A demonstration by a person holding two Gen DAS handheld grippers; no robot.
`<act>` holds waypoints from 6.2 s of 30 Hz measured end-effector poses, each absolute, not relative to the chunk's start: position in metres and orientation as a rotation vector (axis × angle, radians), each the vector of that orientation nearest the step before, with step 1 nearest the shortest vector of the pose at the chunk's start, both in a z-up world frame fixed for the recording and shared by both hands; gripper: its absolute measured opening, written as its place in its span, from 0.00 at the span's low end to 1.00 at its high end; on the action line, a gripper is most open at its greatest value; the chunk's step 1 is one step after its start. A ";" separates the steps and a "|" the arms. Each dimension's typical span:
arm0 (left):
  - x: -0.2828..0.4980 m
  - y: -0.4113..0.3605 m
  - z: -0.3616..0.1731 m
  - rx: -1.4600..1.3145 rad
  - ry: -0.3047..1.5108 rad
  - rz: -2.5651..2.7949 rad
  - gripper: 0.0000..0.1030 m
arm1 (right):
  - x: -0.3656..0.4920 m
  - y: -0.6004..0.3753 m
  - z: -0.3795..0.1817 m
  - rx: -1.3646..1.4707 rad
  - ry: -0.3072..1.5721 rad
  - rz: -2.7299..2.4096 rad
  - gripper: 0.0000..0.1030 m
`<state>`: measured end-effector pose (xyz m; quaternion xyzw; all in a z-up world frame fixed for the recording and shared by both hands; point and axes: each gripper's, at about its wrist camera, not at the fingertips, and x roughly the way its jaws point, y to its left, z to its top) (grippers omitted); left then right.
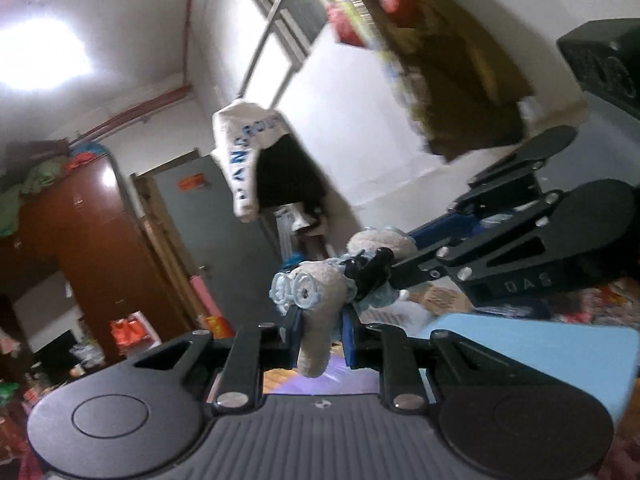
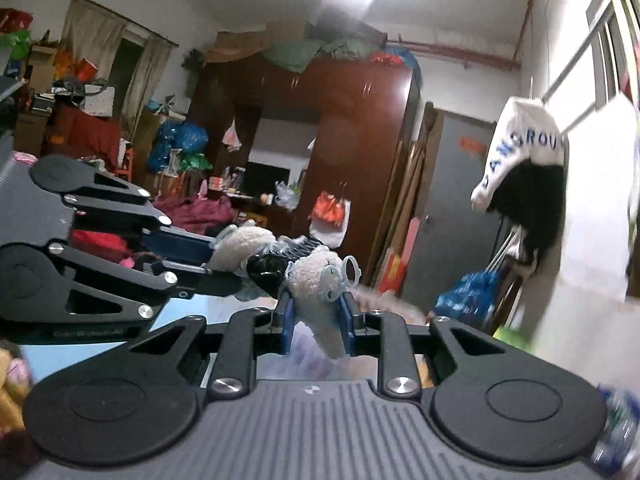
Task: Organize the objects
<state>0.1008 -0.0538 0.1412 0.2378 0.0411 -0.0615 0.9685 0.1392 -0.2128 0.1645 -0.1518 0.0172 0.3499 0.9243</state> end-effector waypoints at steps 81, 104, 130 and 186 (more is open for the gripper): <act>0.031 0.028 -0.043 0.135 0.218 -0.243 0.54 | 0.110 -0.225 -0.006 -0.130 0.264 1.007 0.47; 0.039 0.012 0.023 0.197 0.066 -0.253 0.53 | 0.112 -0.238 0.046 -0.120 0.141 0.956 0.46; 0.250 0.074 0.105 -0.080 0.304 -0.070 0.80 | 0.281 -0.128 0.150 -0.220 0.344 0.759 0.67; 0.108 0.015 0.097 0.050 0.329 -0.097 1.00 | 0.164 -0.248 0.129 -0.039 0.338 0.590 1.00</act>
